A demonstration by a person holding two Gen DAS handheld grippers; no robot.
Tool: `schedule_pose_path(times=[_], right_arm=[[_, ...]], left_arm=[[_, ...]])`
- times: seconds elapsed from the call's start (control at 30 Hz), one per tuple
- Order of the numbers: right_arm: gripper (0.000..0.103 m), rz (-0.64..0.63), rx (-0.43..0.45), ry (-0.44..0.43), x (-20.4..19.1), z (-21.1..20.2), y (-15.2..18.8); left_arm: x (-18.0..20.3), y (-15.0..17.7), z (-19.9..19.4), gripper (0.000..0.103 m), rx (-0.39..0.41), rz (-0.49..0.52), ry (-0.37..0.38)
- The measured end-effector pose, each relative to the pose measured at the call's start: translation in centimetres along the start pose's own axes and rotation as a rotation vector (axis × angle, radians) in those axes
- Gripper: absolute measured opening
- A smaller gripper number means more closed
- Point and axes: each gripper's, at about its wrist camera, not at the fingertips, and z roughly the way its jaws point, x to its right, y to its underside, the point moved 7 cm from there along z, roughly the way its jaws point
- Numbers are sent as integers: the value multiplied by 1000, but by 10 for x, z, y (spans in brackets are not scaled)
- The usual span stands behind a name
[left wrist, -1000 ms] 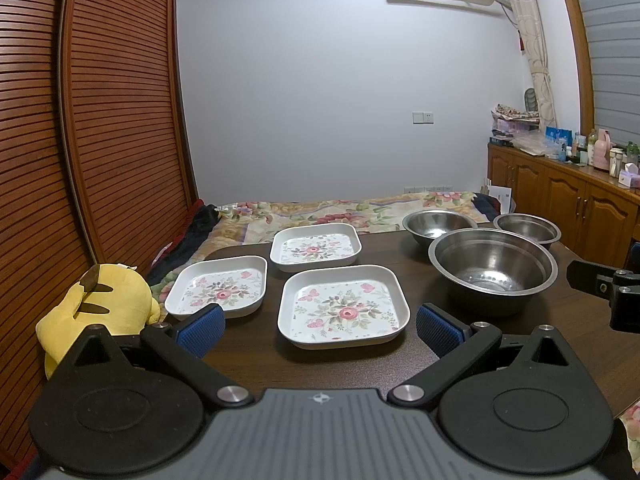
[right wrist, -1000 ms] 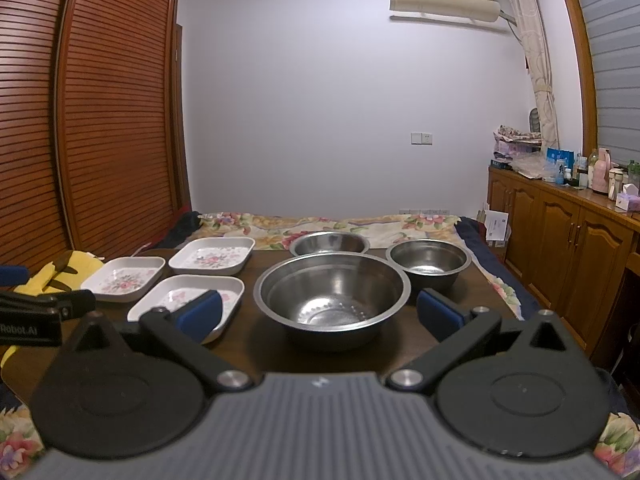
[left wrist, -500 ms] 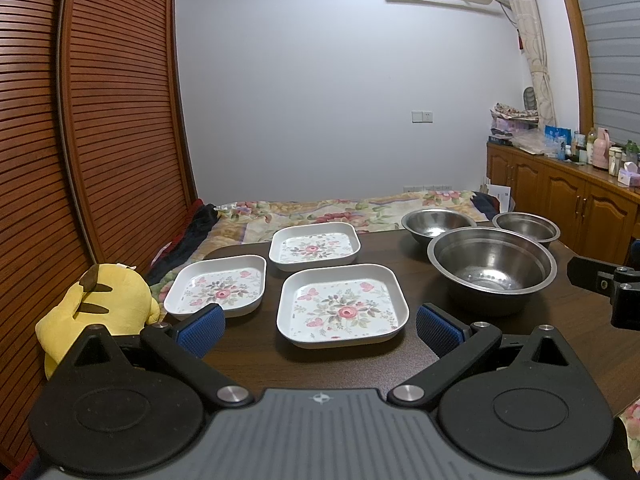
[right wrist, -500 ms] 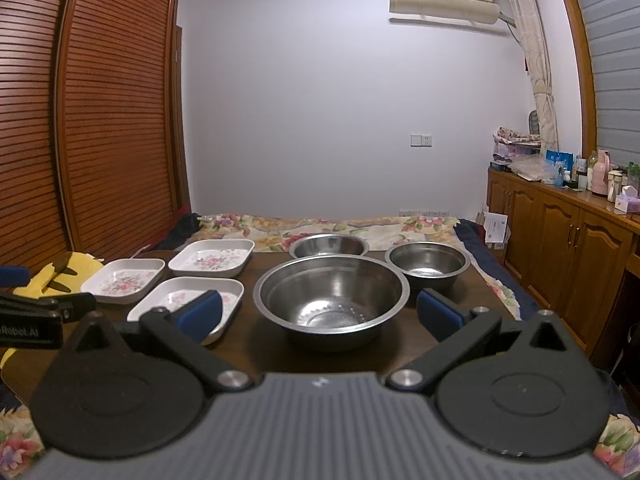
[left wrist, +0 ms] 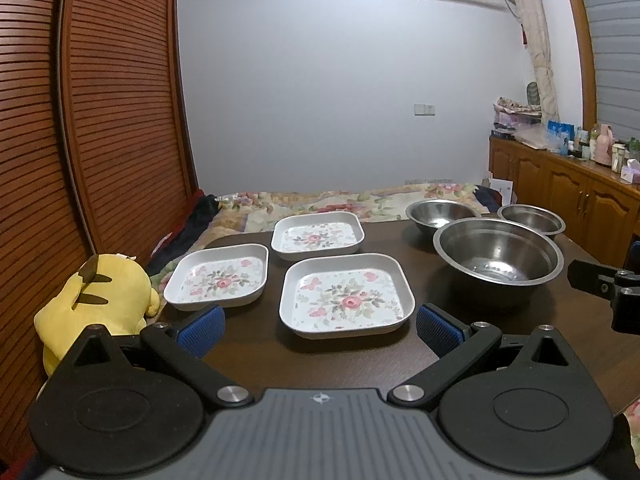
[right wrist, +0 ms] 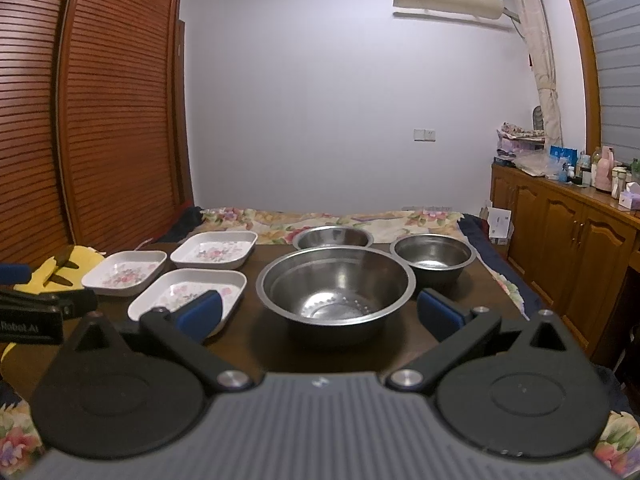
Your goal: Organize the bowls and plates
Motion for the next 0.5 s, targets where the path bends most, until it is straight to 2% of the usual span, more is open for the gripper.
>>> schedule_pose_path(times=[0.13,0.3,0.5], right_arm=[[103,-4,-2,-16,-4,3,1],[103,-11,-4,-75,-16,11,-2],[103,-72,12,-140,-42,22,-14]], left_arm=[[-5,4,6,103,-16,-6,-1],[-18,7,19,103,-45,-19,-5],[-34,7,33,103,-61,-22,4]])
